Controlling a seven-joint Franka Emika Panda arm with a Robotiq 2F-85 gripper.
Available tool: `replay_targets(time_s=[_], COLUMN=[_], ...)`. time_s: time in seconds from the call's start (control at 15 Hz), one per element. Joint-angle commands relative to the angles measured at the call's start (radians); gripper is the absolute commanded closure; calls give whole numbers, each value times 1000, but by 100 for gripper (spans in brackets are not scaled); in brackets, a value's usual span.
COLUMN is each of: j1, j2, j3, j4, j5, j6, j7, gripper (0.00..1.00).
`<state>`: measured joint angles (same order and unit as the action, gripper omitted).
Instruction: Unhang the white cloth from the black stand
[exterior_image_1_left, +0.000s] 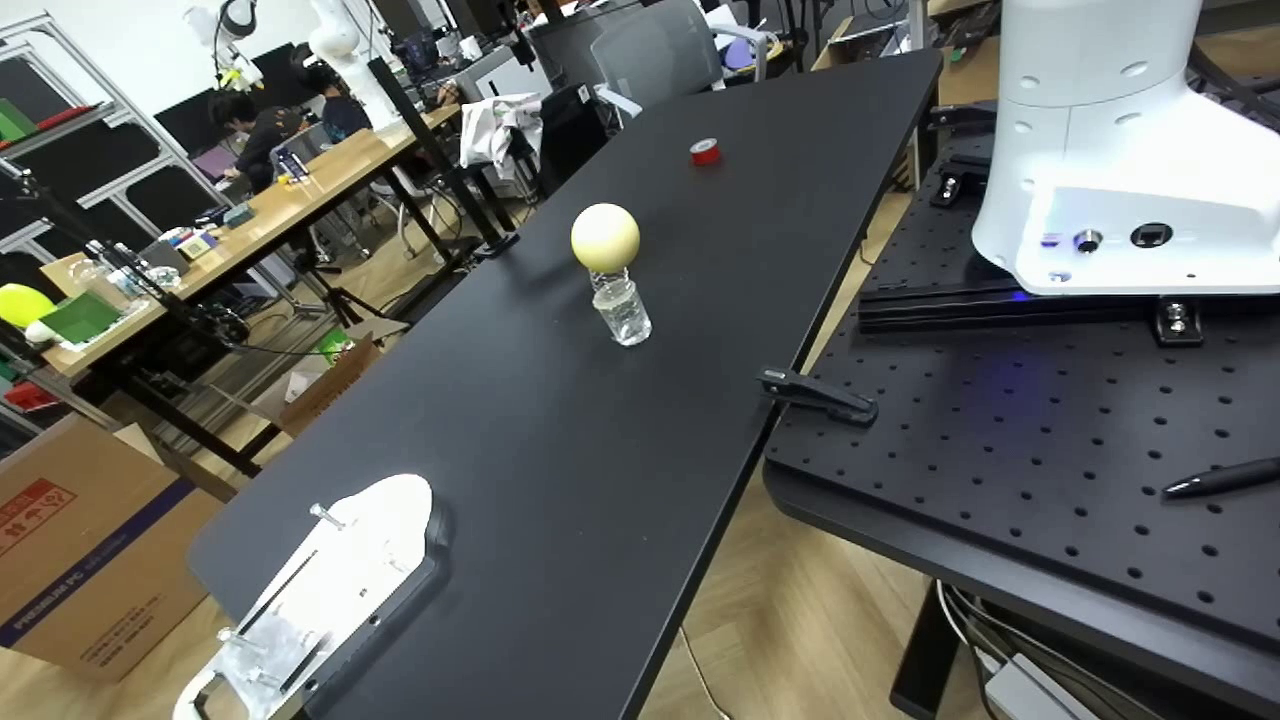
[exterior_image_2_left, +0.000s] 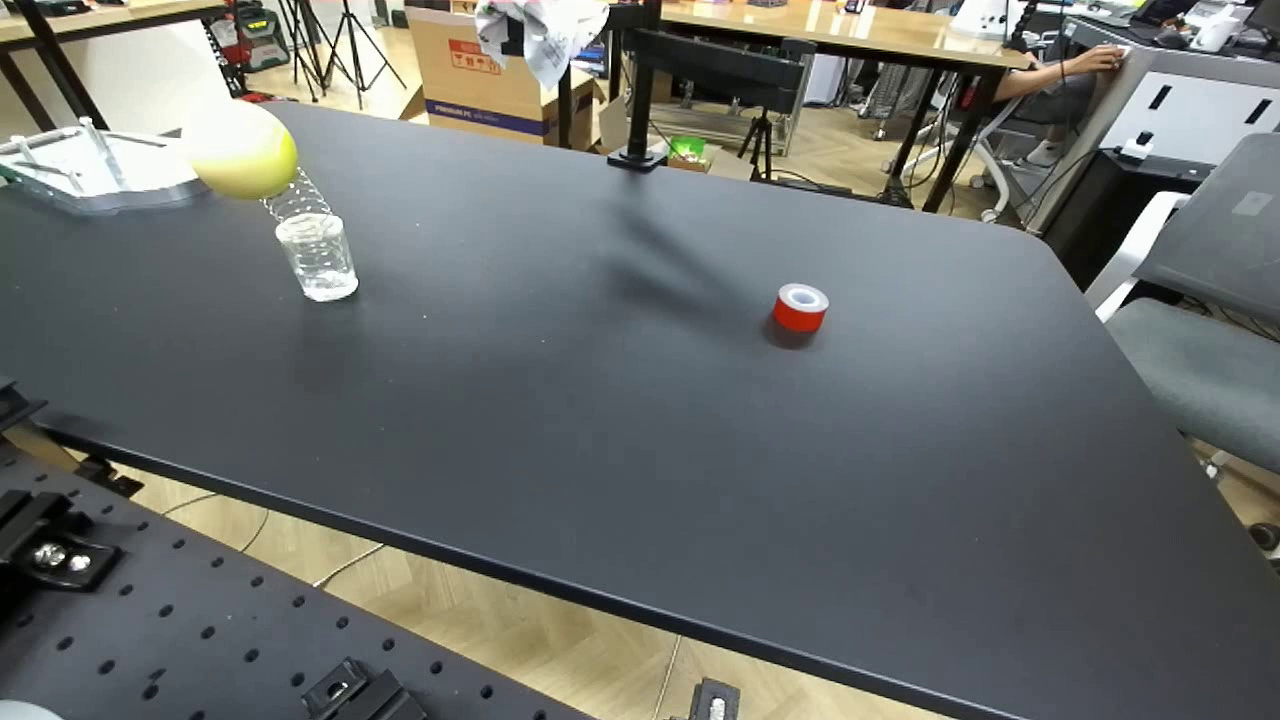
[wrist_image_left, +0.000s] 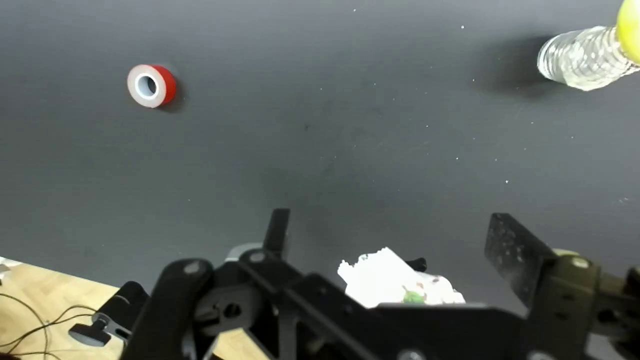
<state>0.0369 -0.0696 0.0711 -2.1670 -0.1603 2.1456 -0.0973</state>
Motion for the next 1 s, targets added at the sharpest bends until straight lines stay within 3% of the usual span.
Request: replay_targets(time_s=[0.0, 0.53, 0.6, 0.67, 0.93], j1=[12, 53, 54, 57, 59], j2=[167, 364, 382, 390, 417], j3=[-3, 20, 18, 18, 18], j4=[197, 436, 455, 467, 509], j5=[1, -11, -10, -11, -11], j6=[-77, -198, -205, -215, -242], j7=[-50, -114, -113, -112, -122], gripper=[0, 0, 25, 27, 55])
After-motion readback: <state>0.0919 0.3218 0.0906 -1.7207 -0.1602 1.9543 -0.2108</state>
